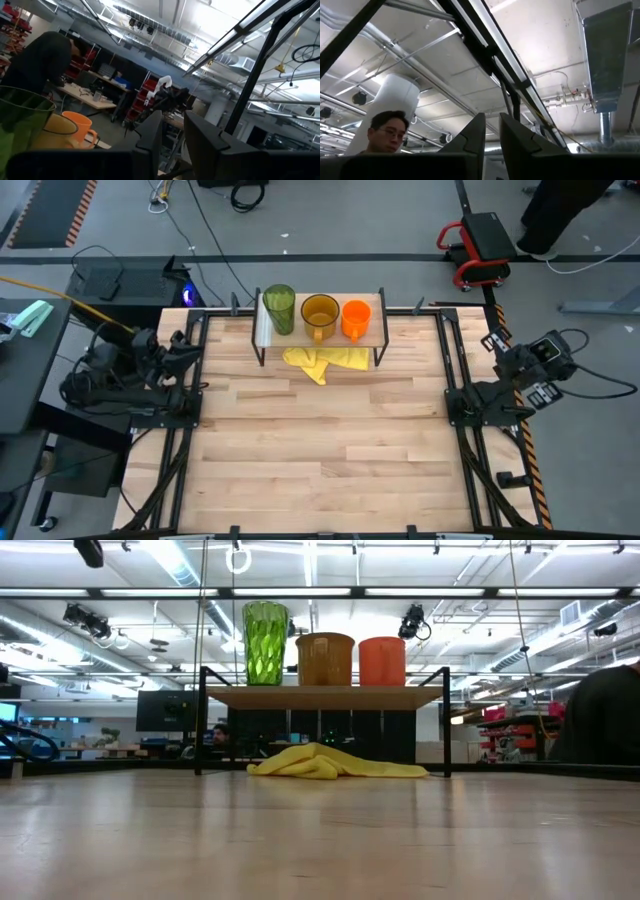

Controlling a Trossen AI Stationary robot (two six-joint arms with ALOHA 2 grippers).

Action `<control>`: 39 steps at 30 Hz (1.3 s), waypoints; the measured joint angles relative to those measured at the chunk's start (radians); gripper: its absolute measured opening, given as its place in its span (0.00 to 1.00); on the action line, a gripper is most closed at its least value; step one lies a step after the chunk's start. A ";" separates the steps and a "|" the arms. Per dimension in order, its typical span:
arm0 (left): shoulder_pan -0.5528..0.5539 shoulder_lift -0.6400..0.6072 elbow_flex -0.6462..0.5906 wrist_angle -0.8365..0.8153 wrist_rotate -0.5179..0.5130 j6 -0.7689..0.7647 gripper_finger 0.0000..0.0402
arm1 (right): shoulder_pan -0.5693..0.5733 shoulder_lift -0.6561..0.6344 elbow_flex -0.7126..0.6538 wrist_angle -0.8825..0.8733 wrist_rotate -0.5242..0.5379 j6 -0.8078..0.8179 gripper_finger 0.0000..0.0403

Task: Stack small to large cups/mugs on shelf
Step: Return to Home Position

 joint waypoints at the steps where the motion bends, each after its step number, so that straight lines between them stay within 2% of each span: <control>1: 0.000 -0.015 -0.011 0.003 0.000 0.000 0.23 | 0.000 -0.004 0.000 -0.001 0.001 -0.007 0.15; 4: 0.000 -0.063 -0.042 0.007 0.000 0.005 0.22 | 0.000 -0.033 0.000 0.002 0.008 -0.022 0.15; 10: -0.001 -0.061 -0.065 0.029 0.000 0.004 0.20 | 0.000 -0.081 0.000 -0.045 0.014 -0.029 0.15; 12: 0.000 -0.063 -0.088 0.028 -0.001 -0.010 0.20 | 0.000 -0.081 -0.007 -0.064 0.046 -0.021 0.15; 16: 0.000 -0.062 -0.136 0.079 0.007 -0.037 0.21 | 0.000 -0.068 -0.074 -0.045 0.114 0.018 0.15; 22: 0.000 -0.063 -0.241 0.206 0.011 -0.053 0.23 | 0.000 -0.067 -0.216 0.031 0.153 0.075 0.15; 33: -0.001 -0.062 -0.355 0.219 0.054 -0.079 0.21 | 0.000 -0.068 -0.358 0.021 0.247 0.181 0.15; 39: 0.000 -0.062 -0.401 0.219 0.060 -0.068 0.23 | 0.000 -0.068 -0.389 -0.026 0.267 0.173 0.15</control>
